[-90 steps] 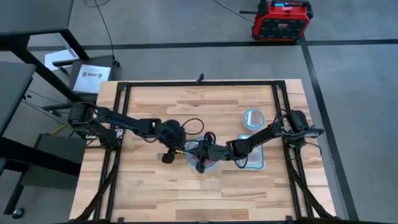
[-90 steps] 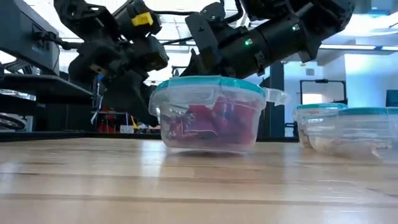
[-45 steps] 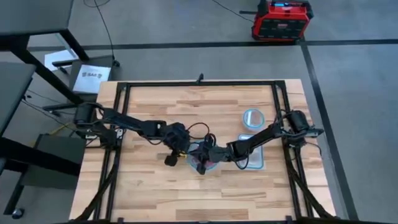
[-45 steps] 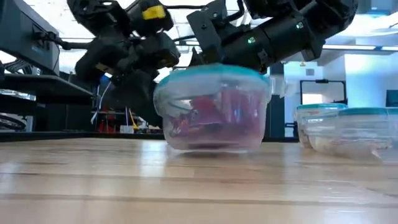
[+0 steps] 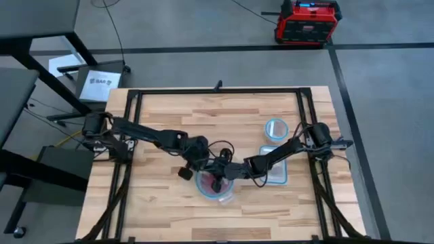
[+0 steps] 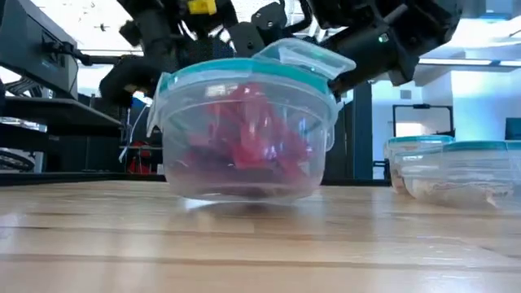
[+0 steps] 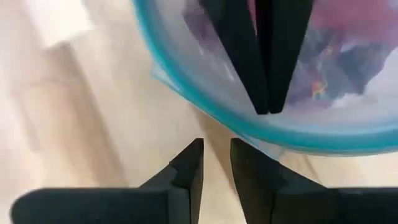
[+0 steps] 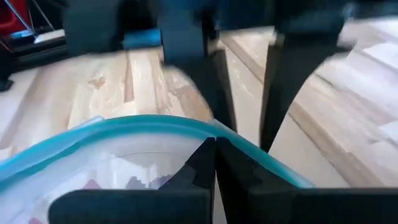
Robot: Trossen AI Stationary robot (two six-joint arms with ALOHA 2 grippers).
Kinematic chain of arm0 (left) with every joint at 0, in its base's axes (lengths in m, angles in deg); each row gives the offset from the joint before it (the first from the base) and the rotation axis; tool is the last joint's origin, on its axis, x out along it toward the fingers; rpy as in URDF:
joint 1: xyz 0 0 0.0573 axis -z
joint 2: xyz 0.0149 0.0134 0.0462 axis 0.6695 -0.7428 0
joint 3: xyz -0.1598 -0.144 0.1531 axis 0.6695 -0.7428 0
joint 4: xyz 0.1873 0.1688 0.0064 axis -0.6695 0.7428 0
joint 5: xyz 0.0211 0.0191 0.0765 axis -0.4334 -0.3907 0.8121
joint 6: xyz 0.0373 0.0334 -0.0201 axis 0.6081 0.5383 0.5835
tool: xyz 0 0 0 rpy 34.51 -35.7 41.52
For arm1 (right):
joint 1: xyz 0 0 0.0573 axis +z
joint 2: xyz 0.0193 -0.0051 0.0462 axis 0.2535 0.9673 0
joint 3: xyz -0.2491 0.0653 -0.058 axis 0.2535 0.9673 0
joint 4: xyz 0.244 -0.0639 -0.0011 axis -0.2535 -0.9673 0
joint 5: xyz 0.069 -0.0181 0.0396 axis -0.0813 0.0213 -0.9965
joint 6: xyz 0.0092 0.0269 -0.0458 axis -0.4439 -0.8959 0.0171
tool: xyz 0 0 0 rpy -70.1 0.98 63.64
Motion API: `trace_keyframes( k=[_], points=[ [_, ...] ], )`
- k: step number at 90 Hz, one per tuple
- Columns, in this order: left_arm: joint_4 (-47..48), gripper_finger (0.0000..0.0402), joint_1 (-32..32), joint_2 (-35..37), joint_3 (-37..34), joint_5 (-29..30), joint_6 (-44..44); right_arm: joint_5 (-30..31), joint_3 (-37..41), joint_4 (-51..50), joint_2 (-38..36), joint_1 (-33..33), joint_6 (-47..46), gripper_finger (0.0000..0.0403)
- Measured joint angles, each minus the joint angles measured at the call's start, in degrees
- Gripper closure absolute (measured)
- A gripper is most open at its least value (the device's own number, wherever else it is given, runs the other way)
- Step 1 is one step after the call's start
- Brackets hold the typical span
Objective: Sort candy
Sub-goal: Close the big circular transparent bin
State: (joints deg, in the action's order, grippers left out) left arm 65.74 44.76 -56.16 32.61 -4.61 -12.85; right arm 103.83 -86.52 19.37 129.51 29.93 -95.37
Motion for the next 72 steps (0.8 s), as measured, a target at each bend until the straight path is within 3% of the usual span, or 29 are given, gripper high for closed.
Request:
trace_keyframes(
  k=[21, 34, 46, 72],
  points=[
    [3.3, 0.0336, 0.0, 9.2, 0.0, 2.5, -2.1, -0.6, 0.4, -8.0, -6.9, 0.4, 4.8, 0.0403],
    [2.0, 0.0336, 0.0, 13.5, -0.1, 2.7, -6.4, -1.7, 0.2, -16.9, -13.8, 1.1, 1.6, 0.0403],
    [-0.7, 0.0336, 0.0, 14.0, -0.1, 2.6, -12.7, -2.2, 0.2, -23.7, -16.3, 1.6, -6.3, 0.0403],
    [0.6, 0.0336, 4.8, 12.8, -0.3, 2.4, -19.5, -8.0, 0.2, -33.5, -18.9, 1.0, -9.7, 0.0384]
  ],
)
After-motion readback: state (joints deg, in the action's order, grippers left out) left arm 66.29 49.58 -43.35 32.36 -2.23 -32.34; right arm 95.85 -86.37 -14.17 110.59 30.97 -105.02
